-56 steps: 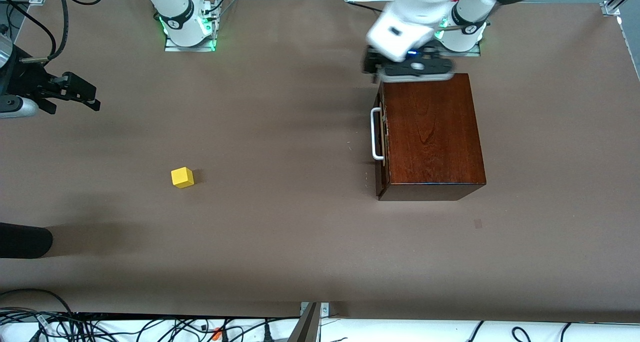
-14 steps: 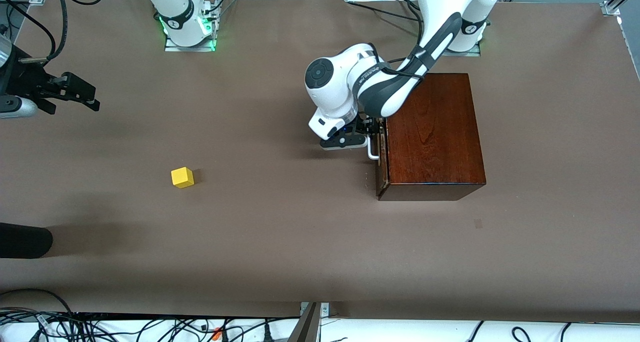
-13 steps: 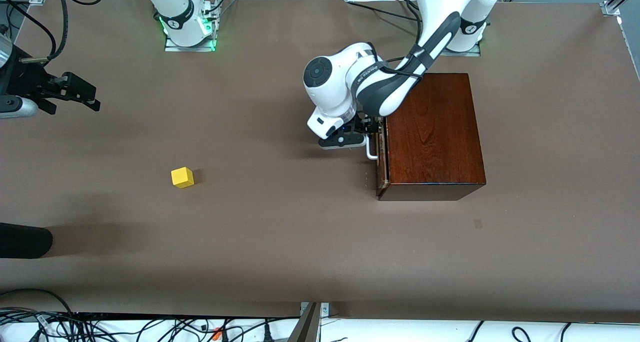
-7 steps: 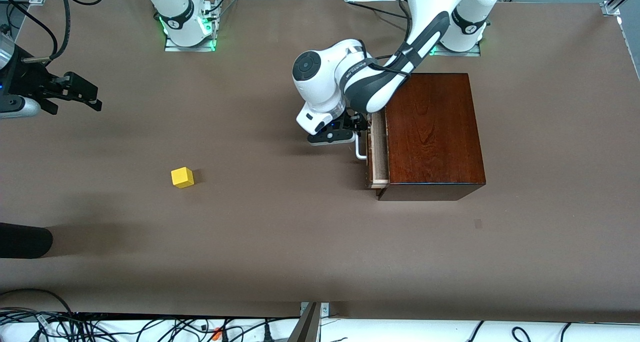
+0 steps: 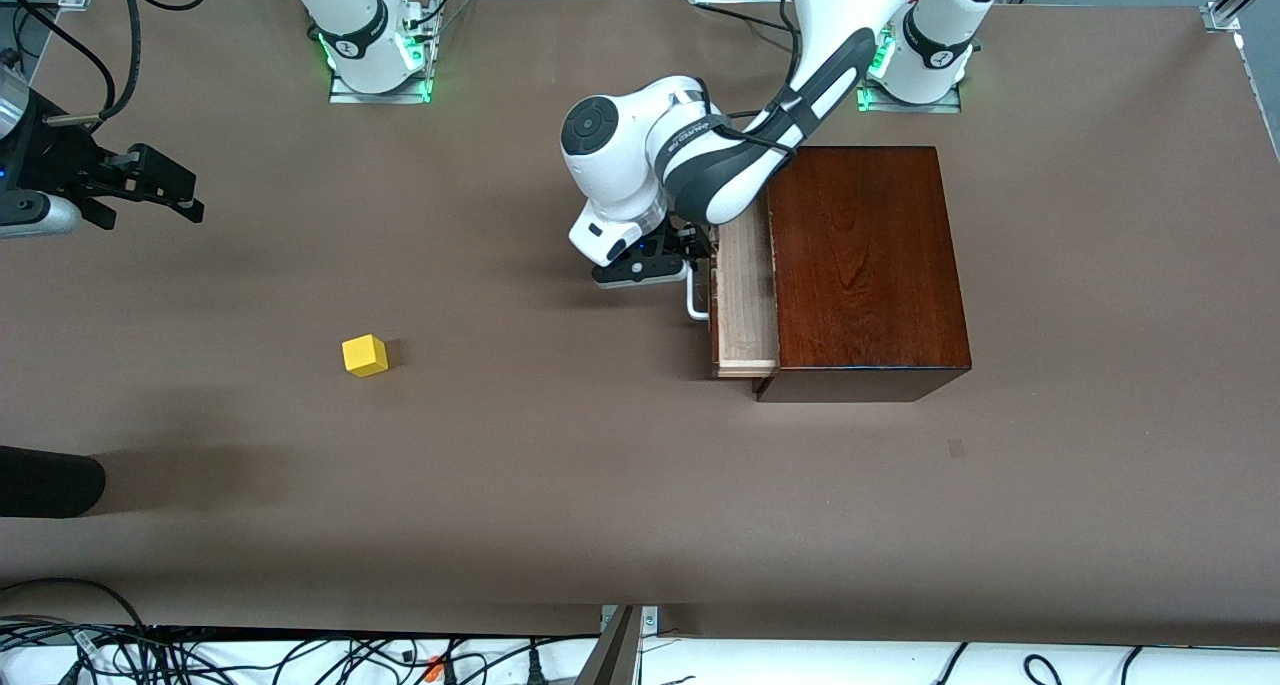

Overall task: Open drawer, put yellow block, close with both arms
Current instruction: 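Pull the drawer open with the left gripper while the right gripper reaches the cube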

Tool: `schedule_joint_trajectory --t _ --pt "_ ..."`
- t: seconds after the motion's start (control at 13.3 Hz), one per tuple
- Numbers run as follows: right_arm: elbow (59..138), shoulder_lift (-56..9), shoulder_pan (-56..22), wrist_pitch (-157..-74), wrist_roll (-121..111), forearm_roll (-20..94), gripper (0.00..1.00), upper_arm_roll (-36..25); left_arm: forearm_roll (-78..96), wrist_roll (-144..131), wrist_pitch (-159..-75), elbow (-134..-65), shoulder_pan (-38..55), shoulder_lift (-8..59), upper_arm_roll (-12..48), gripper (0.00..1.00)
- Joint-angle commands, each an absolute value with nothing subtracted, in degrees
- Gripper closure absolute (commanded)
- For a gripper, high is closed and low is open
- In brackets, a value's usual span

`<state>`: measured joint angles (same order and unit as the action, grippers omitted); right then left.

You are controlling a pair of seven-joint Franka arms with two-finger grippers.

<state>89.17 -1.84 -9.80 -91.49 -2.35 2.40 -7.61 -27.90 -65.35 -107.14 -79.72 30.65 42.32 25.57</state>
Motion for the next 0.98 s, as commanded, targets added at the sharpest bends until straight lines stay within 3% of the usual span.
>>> schedule_joint_trajectory --t 0.0,0.3,0.68,0.9 --pt "87.9 -2.3 -9.7 -91.1 -2.7 3.0 0.0 -7.6 -26.7 -67.8 -108.0 -73.7 33.4 46.4 26.0 0.0" --pt "88.0 -5.0 -9.8 -94.5 -2.6 3.3 0.0 -7.5 -26.7 -68.8 -111.2 -72.8 34.5 47.0 26.0 0.0" --pt "88.5 -16.6 -11.3 -96.6 -10.1 2.5 0.0 -7.4 -26.6 -69.6 -111.8 -70.1 35.4 48.1 26.0 0.0" --pt "95.4 -18.2 -11.5 -106.0 -10.3 2.9 0.0 -7.3 -26.6 -69.6 -111.8 -69.9 35.2 47.6 26.1 0.0"
